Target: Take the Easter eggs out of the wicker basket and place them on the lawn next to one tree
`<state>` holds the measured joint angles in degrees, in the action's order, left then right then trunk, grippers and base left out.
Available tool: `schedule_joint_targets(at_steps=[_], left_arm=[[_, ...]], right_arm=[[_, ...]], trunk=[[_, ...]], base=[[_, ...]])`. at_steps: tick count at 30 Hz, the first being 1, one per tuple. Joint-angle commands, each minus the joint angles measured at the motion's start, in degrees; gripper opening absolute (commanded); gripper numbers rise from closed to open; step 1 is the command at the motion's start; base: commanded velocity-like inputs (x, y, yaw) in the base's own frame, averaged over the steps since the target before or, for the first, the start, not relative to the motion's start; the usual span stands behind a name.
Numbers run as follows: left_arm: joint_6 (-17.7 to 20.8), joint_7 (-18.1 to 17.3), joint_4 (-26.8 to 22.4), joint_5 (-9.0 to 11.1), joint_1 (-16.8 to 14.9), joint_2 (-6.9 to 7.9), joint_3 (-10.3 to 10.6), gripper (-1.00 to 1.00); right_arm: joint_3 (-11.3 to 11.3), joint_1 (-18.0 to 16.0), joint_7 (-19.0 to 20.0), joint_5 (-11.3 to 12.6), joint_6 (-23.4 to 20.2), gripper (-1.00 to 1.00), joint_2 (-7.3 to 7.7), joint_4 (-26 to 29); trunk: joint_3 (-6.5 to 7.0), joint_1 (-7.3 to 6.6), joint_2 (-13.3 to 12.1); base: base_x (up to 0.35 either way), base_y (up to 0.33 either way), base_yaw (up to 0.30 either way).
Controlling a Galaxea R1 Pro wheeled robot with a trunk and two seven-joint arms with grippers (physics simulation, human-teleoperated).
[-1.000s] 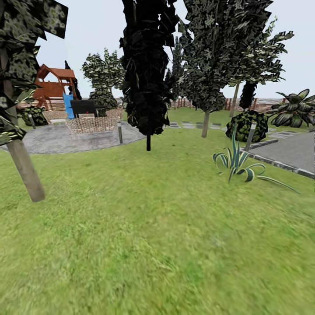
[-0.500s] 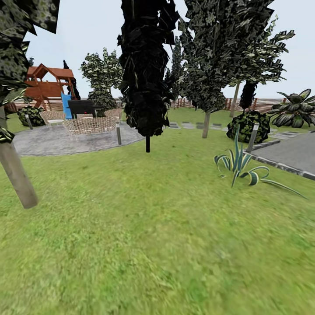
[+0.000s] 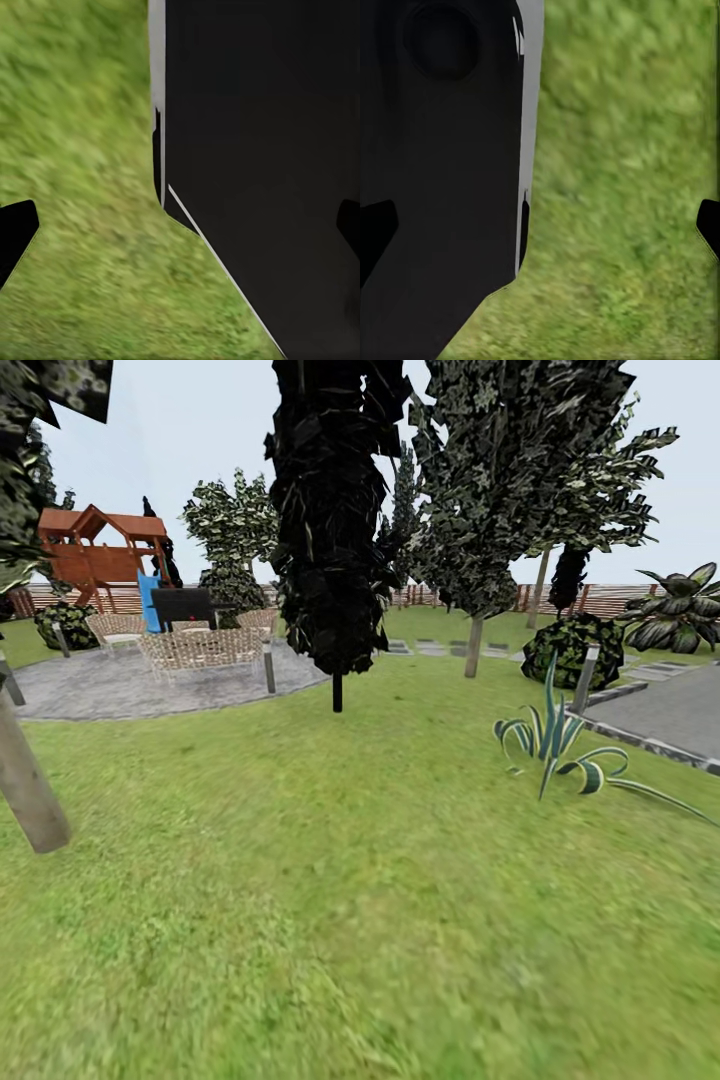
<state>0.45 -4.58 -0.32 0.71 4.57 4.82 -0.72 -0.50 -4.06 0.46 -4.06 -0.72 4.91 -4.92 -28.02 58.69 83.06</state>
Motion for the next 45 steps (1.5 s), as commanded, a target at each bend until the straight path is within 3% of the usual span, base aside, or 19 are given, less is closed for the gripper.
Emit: schedule_joint_targets(at_steps=[1,22,45], left_arm=[[0.06,-0.21,-0.03,0.08,0.00,0.01,-0.08,1.00],[-0.15,-0.18,-0.03,0.11,0.00,0.01,-0.08,1.00],[-0.01,-0.25,-0.03,0.08,0.00,0.01,-0.06,1.00]], right_arm=[[-0.03,-0.07,0.04,-0.42,-0.08,1.00,0.01,-0.09],[-0.03,-0.05,0.06,-0.50,-0.08,1.00,0.01,-0.09],[-0.03,-0.04,0.14,-0.34,0.01,1.00,-0.08,-0.11]], trunk=[[-0.04,0.03,0.02],[-0.04,0.03,0.02],[-0.04,0.03,0.02]], base=[[0.338,0.000,0.000],[0.338,0.053,-0.008],[0.338,0.127,-0.285]])
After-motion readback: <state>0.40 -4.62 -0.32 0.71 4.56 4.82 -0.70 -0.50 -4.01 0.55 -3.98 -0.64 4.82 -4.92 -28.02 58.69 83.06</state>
